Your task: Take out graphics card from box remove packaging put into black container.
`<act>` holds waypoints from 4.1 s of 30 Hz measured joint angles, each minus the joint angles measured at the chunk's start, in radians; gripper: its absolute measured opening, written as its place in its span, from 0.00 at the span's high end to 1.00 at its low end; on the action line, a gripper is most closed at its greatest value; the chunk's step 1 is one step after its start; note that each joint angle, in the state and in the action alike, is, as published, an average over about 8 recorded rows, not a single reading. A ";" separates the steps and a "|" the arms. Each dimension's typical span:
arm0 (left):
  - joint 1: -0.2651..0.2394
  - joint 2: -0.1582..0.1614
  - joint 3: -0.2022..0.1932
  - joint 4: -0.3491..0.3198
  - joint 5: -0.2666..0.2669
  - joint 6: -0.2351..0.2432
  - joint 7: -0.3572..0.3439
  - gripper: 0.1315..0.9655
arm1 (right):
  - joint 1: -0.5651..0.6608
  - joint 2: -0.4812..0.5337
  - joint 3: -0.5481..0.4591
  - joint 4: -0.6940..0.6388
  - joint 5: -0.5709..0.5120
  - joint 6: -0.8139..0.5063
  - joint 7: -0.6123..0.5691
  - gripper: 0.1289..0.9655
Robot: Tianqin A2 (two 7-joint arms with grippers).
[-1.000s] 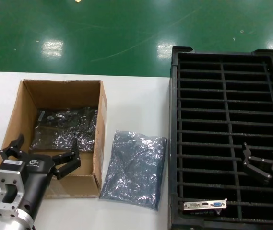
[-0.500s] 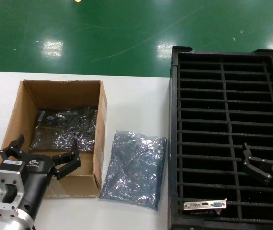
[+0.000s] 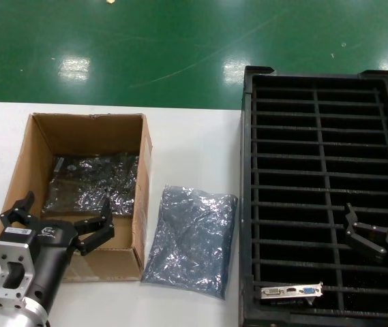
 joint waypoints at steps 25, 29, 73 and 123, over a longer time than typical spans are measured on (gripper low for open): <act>0.000 0.000 0.000 0.000 0.000 0.000 0.000 0.00 | 0.000 0.000 0.000 0.000 0.000 0.000 0.000 0.00; 0.000 0.000 0.000 0.000 0.000 0.000 0.000 0.00 | 0.000 0.000 0.000 0.000 0.000 0.000 0.000 0.00; 0.000 0.000 0.000 0.000 0.000 0.000 0.000 0.00 | 0.000 0.000 0.000 0.000 0.000 0.000 0.000 0.00; 0.000 0.000 0.000 0.000 0.000 0.000 0.000 0.00 | 0.000 0.000 0.000 0.000 0.000 0.000 0.000 0.00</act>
